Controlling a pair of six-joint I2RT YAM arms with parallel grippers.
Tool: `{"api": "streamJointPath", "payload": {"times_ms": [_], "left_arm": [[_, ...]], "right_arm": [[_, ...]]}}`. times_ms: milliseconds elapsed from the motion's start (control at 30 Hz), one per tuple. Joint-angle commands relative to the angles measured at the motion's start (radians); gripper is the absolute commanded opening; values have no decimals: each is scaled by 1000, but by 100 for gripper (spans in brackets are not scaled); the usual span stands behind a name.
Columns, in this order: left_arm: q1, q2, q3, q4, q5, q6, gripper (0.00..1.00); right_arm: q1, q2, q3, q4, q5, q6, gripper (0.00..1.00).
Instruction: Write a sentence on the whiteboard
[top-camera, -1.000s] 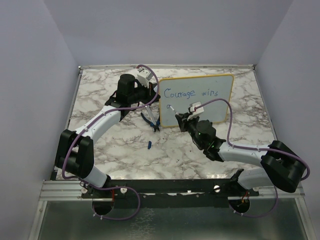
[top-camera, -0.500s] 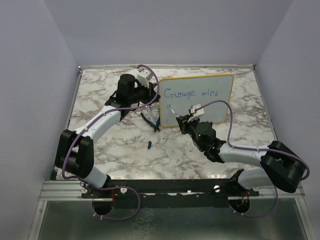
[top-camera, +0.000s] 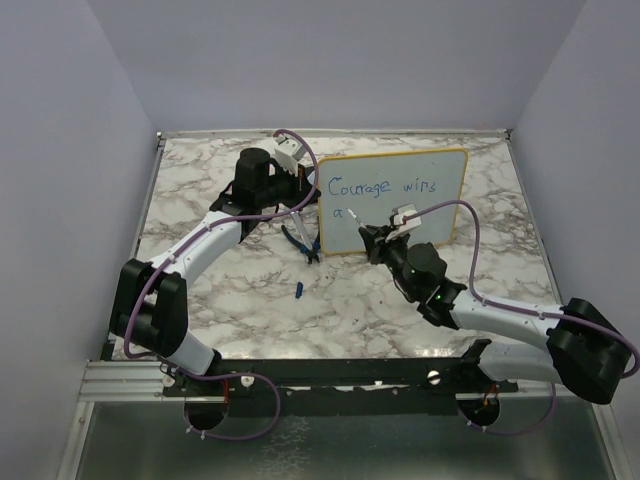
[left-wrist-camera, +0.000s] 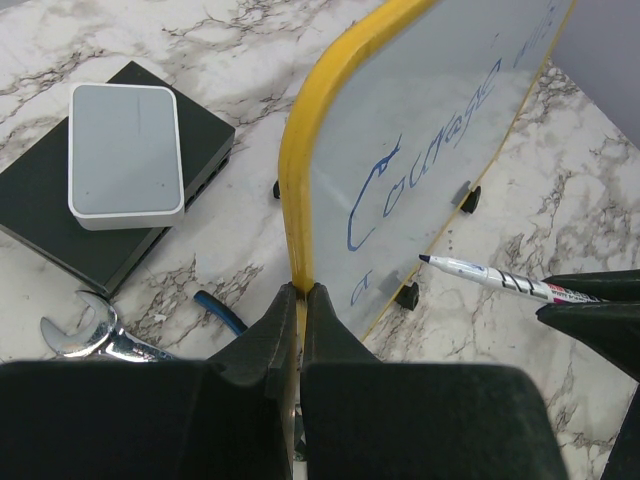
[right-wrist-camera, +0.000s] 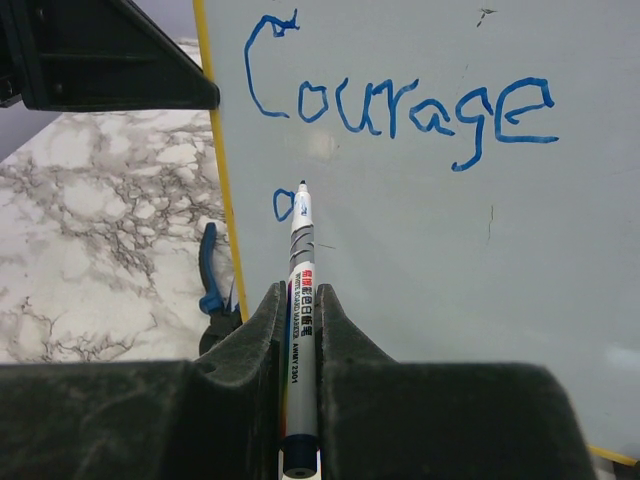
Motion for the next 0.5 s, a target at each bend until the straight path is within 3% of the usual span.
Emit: {"api": "streamJointPath", "payload": {"times_ms": [0, 467], "left_arm": [[-18, -17, 6, -28, 14, 11, 0], [-18, -14, 5, -28, 16, 12, 0]], "right_arm": [[-3, 5, 23, -23, 20, -37, 1], [-3, 69, 64, 40, 63, -79, 1]]}}
